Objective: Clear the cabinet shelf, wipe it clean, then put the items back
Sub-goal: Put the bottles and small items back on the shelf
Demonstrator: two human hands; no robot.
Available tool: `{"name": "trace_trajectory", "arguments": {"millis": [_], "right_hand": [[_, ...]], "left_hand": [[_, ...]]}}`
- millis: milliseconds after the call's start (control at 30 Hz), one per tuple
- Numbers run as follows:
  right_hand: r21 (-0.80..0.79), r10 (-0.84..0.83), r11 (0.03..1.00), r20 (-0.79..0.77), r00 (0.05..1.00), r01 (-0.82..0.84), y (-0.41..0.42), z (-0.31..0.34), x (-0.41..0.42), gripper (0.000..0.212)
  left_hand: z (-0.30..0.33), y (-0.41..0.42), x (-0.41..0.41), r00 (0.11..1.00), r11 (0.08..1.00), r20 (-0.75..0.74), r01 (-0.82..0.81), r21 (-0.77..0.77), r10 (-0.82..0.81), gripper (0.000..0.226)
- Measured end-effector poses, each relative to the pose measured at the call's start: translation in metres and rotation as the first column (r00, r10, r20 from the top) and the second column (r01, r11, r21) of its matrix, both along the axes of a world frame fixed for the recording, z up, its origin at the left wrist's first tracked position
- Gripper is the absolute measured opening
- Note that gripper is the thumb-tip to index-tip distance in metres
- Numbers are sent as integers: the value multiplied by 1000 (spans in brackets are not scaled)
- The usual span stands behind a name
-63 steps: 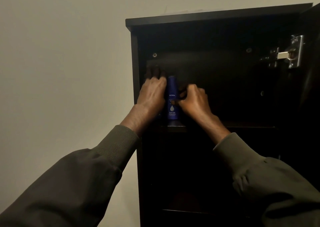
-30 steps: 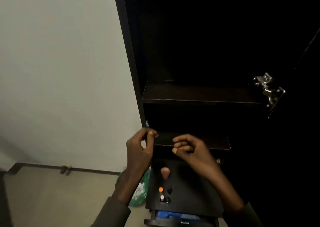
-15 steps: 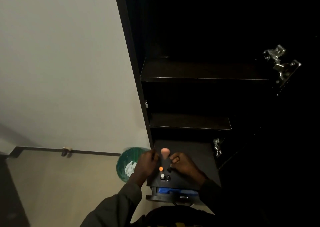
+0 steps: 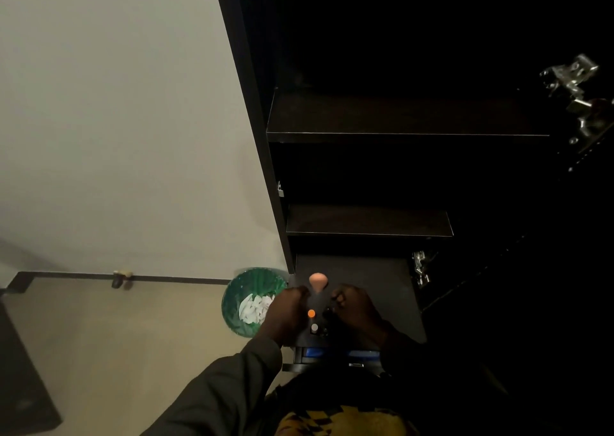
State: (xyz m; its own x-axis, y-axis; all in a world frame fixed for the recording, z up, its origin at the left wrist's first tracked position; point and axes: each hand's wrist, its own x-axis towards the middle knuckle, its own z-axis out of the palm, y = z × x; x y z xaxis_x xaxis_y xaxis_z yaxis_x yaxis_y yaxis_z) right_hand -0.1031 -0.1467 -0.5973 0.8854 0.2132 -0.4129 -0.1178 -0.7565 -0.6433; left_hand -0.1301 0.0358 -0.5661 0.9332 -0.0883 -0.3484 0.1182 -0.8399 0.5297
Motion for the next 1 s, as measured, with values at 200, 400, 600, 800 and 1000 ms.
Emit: {"name": "trace_trajectory", "arguments": {"millis": [200, 400, 600, 800, 1000], "right_hand": [[-8, -15, 1000, 86, 996, 16, 13, -2, 27, 22], [-47, 98, 995, 118, 988, -93, 36, -10, 50, 48], [-66, 122, 991, 124, 985, -115, 45, -28, 44, 32], [-48, 62, 997, 143, 988, -56, 45, -27, 45, 22], [-1, -30, 1000, 151, 988, 30, 38, -26, 49, 26]], "left_hand": [[-2, 0, 31, 999, 1000, 34, -18, -11, 19, 21], [-14, -1, 27, 998, 997, 23, -56, -51, 58, 23], [-17, 8, 22, 995, 993, -53, -85, -86, 80, 22], [-21, 13, 17, 985, 994, -170, -46, -95, 29, 20], [-33, 13, 13, 968, 936, -245, -131, -326, 50, 12]]}}
